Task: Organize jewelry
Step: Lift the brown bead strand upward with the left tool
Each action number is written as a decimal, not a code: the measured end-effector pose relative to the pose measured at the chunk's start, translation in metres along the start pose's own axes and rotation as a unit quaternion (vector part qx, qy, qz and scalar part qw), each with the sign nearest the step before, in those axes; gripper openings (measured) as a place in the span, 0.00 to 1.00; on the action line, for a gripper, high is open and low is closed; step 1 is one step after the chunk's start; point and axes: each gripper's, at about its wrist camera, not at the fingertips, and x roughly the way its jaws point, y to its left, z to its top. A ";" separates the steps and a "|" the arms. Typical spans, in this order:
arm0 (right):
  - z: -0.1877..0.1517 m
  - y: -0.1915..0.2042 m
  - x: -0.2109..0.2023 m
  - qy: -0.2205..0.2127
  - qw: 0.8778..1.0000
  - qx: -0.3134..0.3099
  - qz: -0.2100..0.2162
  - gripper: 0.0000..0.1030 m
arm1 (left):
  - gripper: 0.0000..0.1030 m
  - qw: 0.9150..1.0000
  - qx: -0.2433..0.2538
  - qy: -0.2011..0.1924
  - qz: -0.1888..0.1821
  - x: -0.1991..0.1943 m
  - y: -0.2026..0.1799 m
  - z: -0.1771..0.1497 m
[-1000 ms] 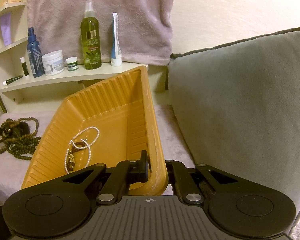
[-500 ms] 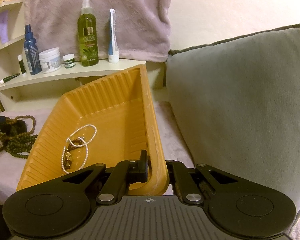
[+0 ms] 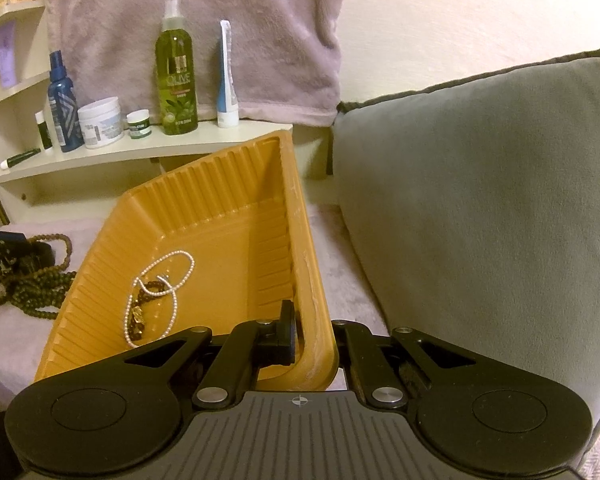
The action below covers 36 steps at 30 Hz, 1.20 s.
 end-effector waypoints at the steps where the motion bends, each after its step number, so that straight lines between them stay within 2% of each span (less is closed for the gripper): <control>1: 0.000 0.000 0.000 0.000 1.000 0.000 0.000 0.05 | 0.05 1.000 -0.008 -0.002 -0.003 -0.004 0.003 0.001; 9: 0.001 0.003 -0.004 -0.007 1.000 -0.002 0.003 0.05 | 0.05 0.997 -0.068 -0.047 -0.004 -0.054 0.043 0.036; 16: 0.002 0.004 -0.007 -0.012 1.000 -0.002 0.003 0.05 | 0.05 0.992 -0.072 -0.100 -0.002 -0.102 0.056 0.079; 19: 0.003 0.004 -0.008 -0.015 1.000 -0.002 0.003 0.05 | 0.05 0.989 -0.075 -0.124 -0.012 -0.121 0.055 0.097; 24: 0.003 0.006 -0.009 -0.018 1.000 -0.003 0.002 0.05 | 0.05 0.985 -0.063 -0.157 -0.038 -0.143 0.040 0.126; 29: 0.004 0.007 -0.009 -0.020 1.000 -0.002 0.001 0.05 | 0.05 0.980 -0.047 -0.178 -0.073 -0.149 0.011 0.148; 36: 0.004 0.007 -0.009 -0.021 1.000 -0.001 0.001 0.05 | 0.05 0.977 -0.034 -0.167 -0.127 -0.124 -0.034 0.161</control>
